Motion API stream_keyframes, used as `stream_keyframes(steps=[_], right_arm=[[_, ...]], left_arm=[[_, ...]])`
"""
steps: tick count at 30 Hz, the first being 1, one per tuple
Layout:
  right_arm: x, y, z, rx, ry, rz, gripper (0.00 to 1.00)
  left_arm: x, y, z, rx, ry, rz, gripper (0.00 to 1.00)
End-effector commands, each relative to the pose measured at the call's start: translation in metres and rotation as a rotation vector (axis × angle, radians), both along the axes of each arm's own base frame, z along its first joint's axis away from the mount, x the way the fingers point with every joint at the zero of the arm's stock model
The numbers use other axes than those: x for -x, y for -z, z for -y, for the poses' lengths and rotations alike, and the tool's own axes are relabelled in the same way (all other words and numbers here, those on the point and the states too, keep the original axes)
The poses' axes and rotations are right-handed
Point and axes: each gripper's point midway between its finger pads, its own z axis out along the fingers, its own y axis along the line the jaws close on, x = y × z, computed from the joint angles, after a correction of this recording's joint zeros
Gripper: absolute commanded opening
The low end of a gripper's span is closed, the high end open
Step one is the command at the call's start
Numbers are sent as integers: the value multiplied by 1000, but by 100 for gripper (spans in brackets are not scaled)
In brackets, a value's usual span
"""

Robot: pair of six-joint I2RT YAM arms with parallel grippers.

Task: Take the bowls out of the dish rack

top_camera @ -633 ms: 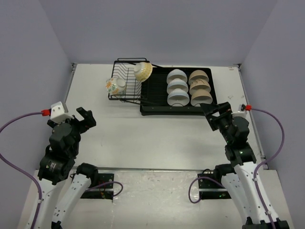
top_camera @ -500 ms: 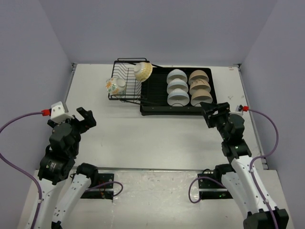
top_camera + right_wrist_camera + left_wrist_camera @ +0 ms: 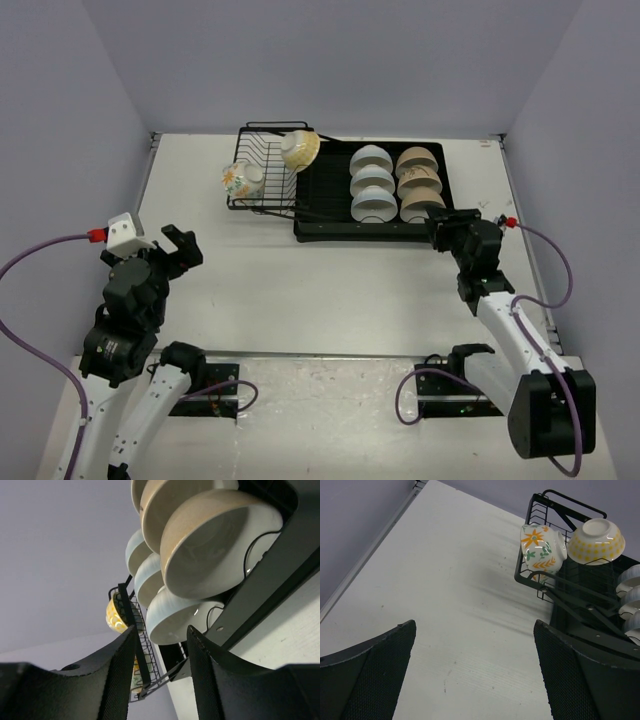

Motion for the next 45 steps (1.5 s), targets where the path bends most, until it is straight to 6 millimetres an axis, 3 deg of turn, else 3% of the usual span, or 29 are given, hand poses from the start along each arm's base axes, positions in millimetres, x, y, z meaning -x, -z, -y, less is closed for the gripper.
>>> stream_keyframes(steps=[1,12,19,27,37,45], right_arm=[[-22,-42,15,-15,76,118,46],[-58,-26,17,-16,72,87,44],[-65,-16,22,-20,103,78,44],[-80,-2,20,-39,98,97,31],[-67,-2,25,-83,133,158,6],[-59,-10,26,-145,148,204,0]], left_arm=[[-4,-5,4,0,24,27,100],[-3,-6,6,0,35,35,100],[-3,-6,6,1,38,36,100],[-3,-6,7,0,43,37,100],[-3,-6,9,-1,51,34,100],[-4,-5,9,-2,53,31,100]])
